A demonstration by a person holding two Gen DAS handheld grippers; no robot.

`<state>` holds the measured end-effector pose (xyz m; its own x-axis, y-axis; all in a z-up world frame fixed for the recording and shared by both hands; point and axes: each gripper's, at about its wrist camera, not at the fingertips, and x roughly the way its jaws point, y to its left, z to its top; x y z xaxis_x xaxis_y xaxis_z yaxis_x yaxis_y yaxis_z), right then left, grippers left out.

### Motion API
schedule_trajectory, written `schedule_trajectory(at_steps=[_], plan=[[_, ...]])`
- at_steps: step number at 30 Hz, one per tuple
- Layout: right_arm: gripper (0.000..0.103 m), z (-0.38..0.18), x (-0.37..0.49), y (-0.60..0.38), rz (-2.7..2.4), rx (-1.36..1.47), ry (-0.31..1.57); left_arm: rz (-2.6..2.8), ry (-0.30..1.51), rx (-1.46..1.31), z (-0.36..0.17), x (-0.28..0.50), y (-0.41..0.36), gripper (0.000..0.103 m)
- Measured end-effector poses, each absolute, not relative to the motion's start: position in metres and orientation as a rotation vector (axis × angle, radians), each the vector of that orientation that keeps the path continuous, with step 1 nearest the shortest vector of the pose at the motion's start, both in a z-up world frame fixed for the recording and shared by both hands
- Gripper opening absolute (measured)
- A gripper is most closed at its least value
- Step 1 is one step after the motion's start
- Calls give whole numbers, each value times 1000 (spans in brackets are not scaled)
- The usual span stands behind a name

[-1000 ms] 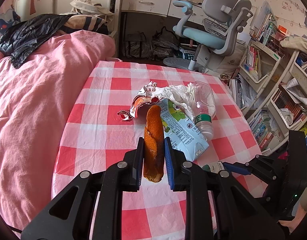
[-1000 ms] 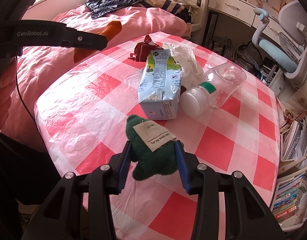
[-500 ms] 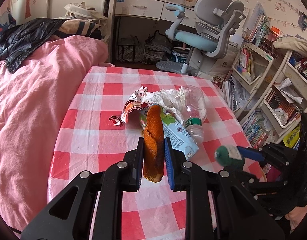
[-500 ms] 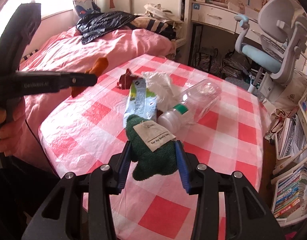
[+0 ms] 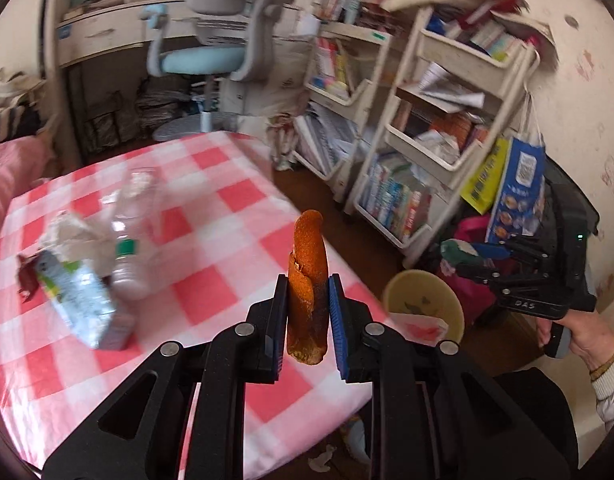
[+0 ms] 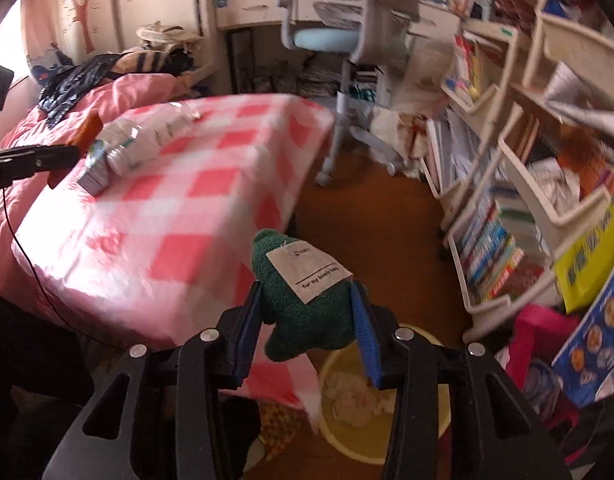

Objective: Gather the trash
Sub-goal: 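Carry peel and plush over the yellow bin and open both tools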

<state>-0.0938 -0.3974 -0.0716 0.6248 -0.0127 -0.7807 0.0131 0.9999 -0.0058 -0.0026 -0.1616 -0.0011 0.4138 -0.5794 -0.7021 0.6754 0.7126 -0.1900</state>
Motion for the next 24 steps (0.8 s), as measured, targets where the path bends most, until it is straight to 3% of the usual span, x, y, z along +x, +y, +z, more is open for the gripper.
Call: schedule_trajectory(at_steps=[5,9,11,13,14,15,18,24], plan=[[44,-129,-112,-448,-94,112,977,-944,912,255,-42,-25,-285,19],[57,-159,-127,-481,-167,179,1022,-1026,988,362,-81,-38,-371,19],[59,-163,-139,-496,-210,199,1026,-1076,1040,416,-103,-46,-409,19],[62,-163,-151,-509,-254,219,1018,-1094,1068,473,-119,-56,-434,28],[63,-162,-159,-515,-280,227,1009,-1092,1069,498,-123,-61,-442,38],[63,-158,-164,-520,-301,237,997,-1083,1055,513,-122,-66,-447,47],[64,-147,-171,-530,-333,260,944,-1052,968,503,-105,-72,-438,62],[67,-98,-147,-493,-243,222,805,-862,847,382,-53,-44,-342,73]])
